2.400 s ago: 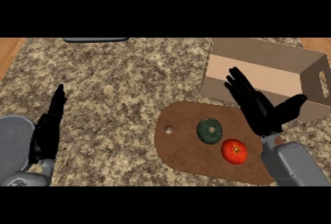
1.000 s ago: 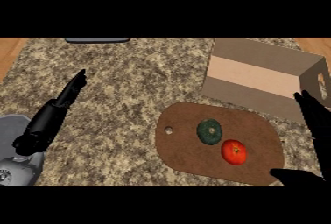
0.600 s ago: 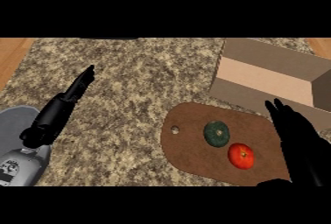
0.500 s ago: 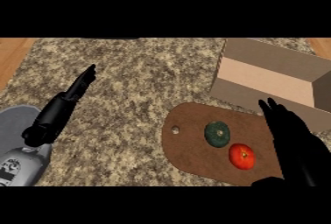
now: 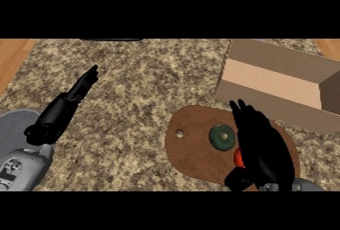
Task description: Pick the squash from the cutting board and place it in the cardboard box
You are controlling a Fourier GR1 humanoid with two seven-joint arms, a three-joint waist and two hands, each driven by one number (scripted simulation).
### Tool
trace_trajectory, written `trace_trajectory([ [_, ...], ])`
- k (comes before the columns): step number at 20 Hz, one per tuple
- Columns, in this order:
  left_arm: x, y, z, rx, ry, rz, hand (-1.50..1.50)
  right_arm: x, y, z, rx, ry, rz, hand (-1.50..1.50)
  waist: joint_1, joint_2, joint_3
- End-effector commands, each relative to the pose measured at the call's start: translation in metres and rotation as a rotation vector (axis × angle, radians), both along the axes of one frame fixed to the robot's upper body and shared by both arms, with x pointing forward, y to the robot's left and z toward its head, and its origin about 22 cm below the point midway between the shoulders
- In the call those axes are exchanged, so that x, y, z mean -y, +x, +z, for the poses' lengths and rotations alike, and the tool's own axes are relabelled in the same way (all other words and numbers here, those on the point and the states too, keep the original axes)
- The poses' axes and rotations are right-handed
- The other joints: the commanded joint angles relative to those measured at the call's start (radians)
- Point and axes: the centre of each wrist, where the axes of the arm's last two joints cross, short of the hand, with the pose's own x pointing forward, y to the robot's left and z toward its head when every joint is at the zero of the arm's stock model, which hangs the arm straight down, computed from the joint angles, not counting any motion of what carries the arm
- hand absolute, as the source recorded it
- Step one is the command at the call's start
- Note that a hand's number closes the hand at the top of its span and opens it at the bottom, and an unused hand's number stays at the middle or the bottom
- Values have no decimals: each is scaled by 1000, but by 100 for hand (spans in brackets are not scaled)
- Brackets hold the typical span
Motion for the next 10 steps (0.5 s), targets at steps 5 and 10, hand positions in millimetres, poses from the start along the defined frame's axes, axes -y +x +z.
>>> trace_trajectory([
  [5, -4, -5, -2, -1, -10, -7, 0, -43, 27, -18, -98, -191, -217, -150, -3, -5, 2],
  [10, -6, 9, 23, 6, 1, 9, 0, -57, 39, -19, -100, -196, -235, -150, -18, -4, 5],
])
